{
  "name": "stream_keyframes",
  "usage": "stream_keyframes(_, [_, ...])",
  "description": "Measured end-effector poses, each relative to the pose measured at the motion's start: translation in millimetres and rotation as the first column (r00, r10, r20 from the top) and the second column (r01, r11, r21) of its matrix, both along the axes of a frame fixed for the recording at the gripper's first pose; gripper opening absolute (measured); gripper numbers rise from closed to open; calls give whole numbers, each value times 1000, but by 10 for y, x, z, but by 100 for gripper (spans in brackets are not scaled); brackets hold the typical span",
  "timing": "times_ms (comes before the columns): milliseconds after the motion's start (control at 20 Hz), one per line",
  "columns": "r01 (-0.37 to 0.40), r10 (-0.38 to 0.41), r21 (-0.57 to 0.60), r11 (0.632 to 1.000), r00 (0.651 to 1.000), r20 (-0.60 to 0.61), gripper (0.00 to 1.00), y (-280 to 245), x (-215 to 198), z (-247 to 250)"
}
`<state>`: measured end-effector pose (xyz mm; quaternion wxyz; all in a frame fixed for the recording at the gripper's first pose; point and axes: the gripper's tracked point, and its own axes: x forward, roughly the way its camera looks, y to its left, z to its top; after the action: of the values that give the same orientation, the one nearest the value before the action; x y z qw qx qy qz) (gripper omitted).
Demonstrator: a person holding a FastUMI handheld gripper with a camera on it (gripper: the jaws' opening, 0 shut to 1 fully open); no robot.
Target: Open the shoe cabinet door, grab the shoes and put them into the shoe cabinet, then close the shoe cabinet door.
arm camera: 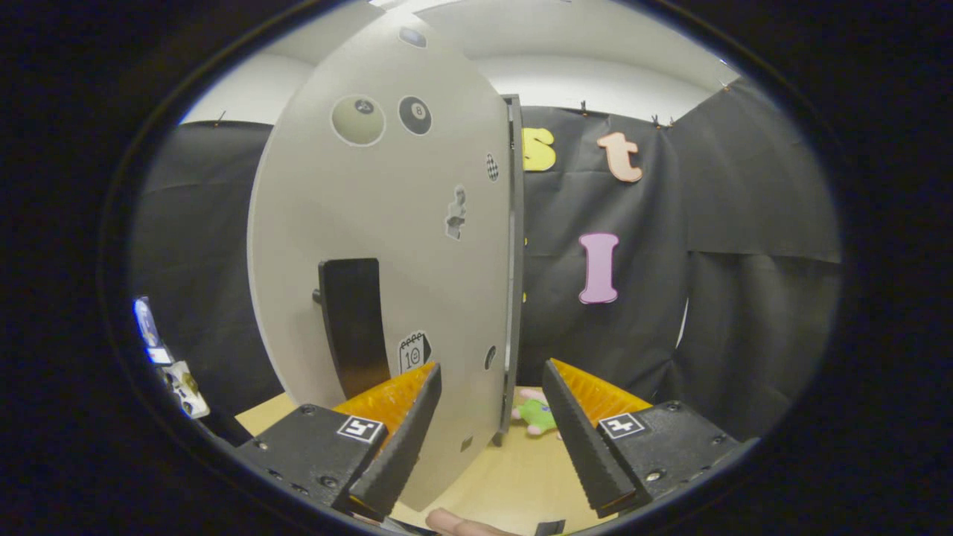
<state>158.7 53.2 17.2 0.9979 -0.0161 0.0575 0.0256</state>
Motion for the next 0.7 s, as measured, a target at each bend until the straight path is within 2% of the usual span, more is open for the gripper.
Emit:
stream_keyframes(250, [-8,8,7,1000,1000,11,91,279,97,6])
stream_keyframes(700, [31,-30,-9,999,998,56,91,807,300,-44])
